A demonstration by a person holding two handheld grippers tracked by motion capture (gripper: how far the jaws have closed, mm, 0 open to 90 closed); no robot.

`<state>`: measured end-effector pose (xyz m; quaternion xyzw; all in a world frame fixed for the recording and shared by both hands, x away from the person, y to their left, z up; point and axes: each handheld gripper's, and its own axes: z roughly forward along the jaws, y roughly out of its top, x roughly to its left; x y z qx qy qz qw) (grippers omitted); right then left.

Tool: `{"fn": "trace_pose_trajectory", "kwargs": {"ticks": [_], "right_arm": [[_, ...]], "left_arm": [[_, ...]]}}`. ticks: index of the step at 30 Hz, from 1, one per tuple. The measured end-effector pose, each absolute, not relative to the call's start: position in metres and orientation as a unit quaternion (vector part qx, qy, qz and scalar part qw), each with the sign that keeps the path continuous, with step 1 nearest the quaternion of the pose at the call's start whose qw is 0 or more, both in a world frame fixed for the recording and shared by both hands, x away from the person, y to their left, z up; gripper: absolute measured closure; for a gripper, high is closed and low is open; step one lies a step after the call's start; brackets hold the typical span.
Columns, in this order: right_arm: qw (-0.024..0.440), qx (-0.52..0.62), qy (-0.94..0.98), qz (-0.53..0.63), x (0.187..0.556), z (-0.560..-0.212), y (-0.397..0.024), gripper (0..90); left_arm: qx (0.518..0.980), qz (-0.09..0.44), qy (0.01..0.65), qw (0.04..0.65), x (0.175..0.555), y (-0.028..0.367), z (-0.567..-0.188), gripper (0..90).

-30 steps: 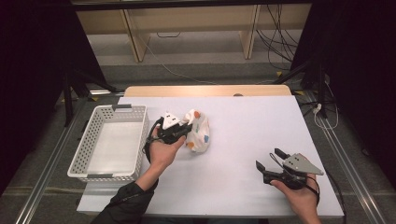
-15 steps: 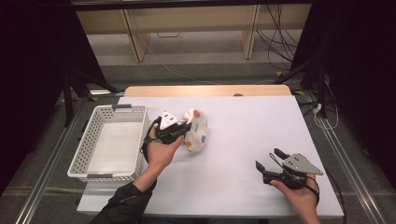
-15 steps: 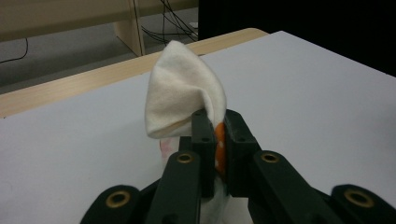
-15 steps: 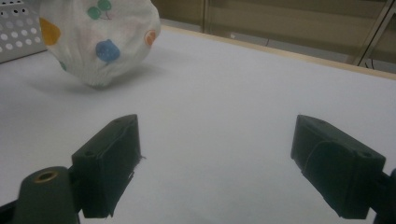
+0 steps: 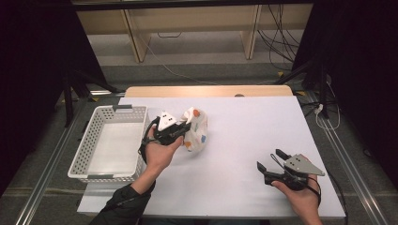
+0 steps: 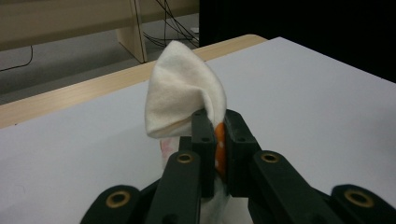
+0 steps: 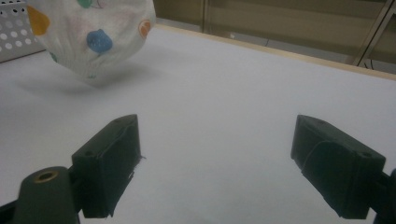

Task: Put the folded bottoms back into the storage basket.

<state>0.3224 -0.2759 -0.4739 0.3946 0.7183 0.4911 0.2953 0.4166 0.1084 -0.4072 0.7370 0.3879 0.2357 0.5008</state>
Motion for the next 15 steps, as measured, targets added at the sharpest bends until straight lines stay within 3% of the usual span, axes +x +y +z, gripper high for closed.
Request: {"fn": "trace_pose_trajectory", "kwargs": {"ticks": [15], "right_arm": [[0.295,0.394,0.718,0.491,0.3223,-0.4737,-0.2758,16.5]], "left_arm": [[0.736,0.244,0.388,0.499,0.4120,0.1150,-0.4004,83.9]]}}
